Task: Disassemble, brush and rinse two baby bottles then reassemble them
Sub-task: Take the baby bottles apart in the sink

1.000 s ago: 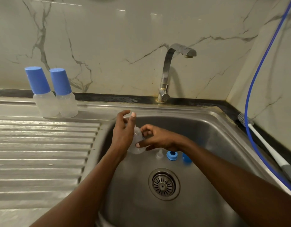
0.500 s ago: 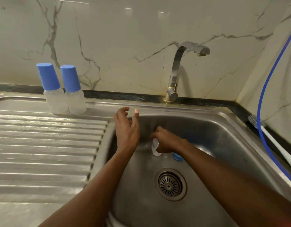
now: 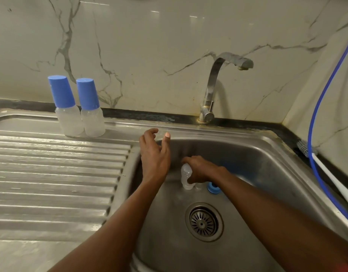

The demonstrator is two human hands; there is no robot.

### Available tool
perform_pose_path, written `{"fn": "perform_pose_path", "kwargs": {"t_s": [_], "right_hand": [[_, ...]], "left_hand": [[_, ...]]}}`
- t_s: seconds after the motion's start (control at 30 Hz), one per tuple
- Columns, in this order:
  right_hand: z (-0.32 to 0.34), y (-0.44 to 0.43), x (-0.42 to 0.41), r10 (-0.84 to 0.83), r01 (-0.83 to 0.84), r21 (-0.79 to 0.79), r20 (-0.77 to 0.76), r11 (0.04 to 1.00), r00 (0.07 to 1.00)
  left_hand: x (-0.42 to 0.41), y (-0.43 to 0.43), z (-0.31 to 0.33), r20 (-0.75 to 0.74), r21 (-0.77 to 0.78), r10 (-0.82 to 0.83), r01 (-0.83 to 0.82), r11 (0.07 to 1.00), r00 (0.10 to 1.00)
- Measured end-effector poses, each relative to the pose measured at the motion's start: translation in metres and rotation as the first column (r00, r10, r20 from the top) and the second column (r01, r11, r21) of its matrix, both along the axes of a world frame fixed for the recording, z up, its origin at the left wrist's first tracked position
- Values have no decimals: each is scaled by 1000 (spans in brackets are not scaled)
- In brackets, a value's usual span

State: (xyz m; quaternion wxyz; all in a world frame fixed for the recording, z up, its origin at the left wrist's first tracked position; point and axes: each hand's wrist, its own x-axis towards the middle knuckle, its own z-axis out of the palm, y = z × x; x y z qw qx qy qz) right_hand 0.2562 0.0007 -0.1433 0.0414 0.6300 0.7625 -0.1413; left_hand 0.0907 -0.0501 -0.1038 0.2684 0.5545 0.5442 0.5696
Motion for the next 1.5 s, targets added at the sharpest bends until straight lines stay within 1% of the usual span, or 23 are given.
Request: {"fn": "perform_pose_path", "kwargs": {"t_s": [0.2,0.4,0.6,0.67,0.7,0.77,0.8,0.83,0.87,0.93,0.97,1.03,1.07,1.1,1.17,1.2,1.23,1.27,1.3,1.37,1.4,1.43,1.5], "right_hand": [[0,-3,4,-10,10,-11,-32,1000,999],[1,-7,9,-23,22,-76,-1,997,1000],[15,-7,14,17,-17,-85,-3,996,1000],[30,-5,18,21,-23,-22,-77,1000,997],[39,-4,20,20,-14,43,-135,999,991],[55,-3,23,32,26,224,-252,974,967],[60,-4,23,36,56,313,-281,948,959],[62,-6,23,31,77,371,-277,925,960],[63,-8,23,25,76,392,-244,917,969],[60,-11,22,31,49,397,-194,917,981],[59,-11,22,48,54,440,-217,896,975],[64,-12,20,81,96,565,-279,820,957],[68,-13,18,82,90,581,-262,809,962],[72,-12,11,68,50,555,-191,830,979],[76,-11,1,18,-35,504,39,863,999],[82,-8,-9,13,-47,535,67,843,998],[91,-3,-20,22,-35,593,29,805,999],[101,2,-31,50,0,636,-61,771,997],[114,10,-44,82,47,640,-169,767,982],[137,23,-70,120,124,560,-379,819,918],[147,29,-83,131,130,509,-446,851,886],[156,34,-95,150,113,478,-479,871,865],[172,41,-122,212,37,444,-496,895,842]], "left_hand": [[1,1,-1,-9,7,-9,9,1000,1000],[1,1,-2,-13,6,-15,16,1000,1000],[0,0,-1,-8,4,-18,18,1000,1000],[-1,-1,1,5,9,-8,8,1000,1000],[-2,-1,2,9,12,0,0,1000,1000],[-3,0,2,9,21,13,-14,1000,1000],[-3,1,1,4,26,18,-18,999,1000],[-3,1,1,-2,31,20,-20,999,1000],[-2,1,1,-3,31,19,-19,999,1000],[-2,1,1,3,3,15,-15,1000,1000],[-2,1,0,12,-13,11,-11,1000,1000],[-1,0,0,30,-26,-7,8,1000,1000],[1,-1,-1,30,-29,-8,9,1000,1000],[0,-1,-1,27,-28,5,-4,1000,1000],[4,-4,2,34,3,36,-36,999,999],[2,-4,4,44,53,77,-79,995,996],[0,-2,6,54,118,129,-135,984,990],[-2,0,9,66,180,187,-196,964,980],[-5,2,11,82,224,246,-259,940,966],[-12,5,14,123,241,341,-361,901,932],[-14,6,13,141,231,371,-395,889,918],[-16,7,12,152,225,390,-416,881,908],[-15,8,10,142,213,401,-423,881,905]]}}
